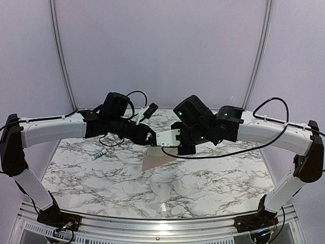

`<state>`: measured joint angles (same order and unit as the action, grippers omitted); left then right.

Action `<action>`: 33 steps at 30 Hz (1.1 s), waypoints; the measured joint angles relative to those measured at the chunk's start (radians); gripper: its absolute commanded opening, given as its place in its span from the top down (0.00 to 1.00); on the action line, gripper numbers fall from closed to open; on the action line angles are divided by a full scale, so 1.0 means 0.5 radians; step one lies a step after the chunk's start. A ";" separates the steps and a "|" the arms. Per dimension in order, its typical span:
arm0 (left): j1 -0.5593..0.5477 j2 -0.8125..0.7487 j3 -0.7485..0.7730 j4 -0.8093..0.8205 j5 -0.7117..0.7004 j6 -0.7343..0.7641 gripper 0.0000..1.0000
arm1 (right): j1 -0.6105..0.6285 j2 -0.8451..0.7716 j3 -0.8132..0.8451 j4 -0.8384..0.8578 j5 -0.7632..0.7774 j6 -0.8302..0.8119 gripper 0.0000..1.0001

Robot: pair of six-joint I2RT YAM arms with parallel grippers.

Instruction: Place the letter into the envelope and seal it

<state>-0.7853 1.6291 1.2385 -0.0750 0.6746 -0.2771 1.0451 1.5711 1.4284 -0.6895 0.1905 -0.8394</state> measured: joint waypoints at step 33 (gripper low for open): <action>0.000 0.048 -0.069 0.029 0.105 0.008 1.00 | 0.056 0.281 0.085 -0.119 0.015 -0.088 0.95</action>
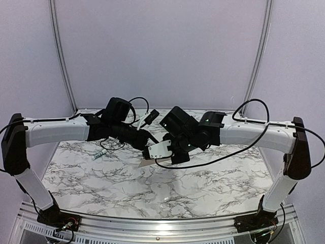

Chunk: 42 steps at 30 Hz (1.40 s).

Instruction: Place the letter into the envelope and seal it

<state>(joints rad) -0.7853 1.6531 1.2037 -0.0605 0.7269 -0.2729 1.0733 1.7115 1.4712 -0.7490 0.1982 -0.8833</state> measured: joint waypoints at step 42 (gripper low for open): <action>0.017 -0.005 -0.039 0.008 0.080 0.046 1.00 | 0.001 0.036 0.025 -0.008 -0.167 0.037 1.00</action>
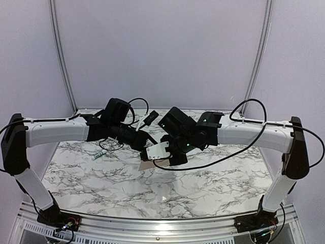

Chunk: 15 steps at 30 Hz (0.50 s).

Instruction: Place the letter into the envelope and seal it

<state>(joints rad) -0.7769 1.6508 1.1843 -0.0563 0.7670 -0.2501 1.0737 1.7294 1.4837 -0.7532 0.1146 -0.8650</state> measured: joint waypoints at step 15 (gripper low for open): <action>0.006 -0.005 0.000 0.001 0.037 0.008 1.00 | 0.000 0.038 0.008 0.049 -0.002 -0.002 1.00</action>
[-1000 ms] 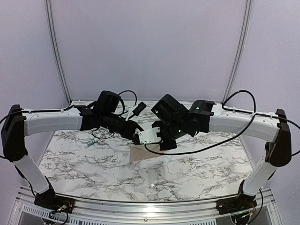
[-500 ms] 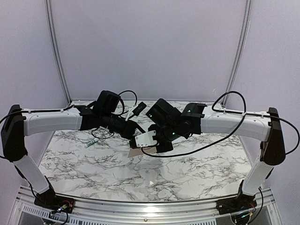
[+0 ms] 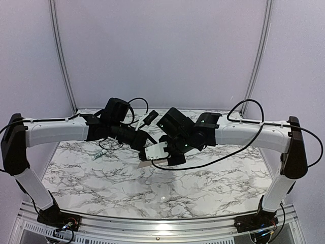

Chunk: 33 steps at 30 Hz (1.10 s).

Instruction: Place the letter into the envelope and seal it

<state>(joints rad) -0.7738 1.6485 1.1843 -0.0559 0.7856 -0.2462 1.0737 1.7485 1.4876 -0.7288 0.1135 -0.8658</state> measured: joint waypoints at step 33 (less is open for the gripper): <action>0.105 -0.052 -0.022 0.011 -0.317 -0.002 1.00 | -0.128 -0.605 -0.053 -0.104 -0.190 0.112 0.49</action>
<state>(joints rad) -0.7216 1.6226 1.1732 -0.0505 0.6270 -0.2470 1.0096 1.4460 1.4609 -0.7807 0.0185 -0.8097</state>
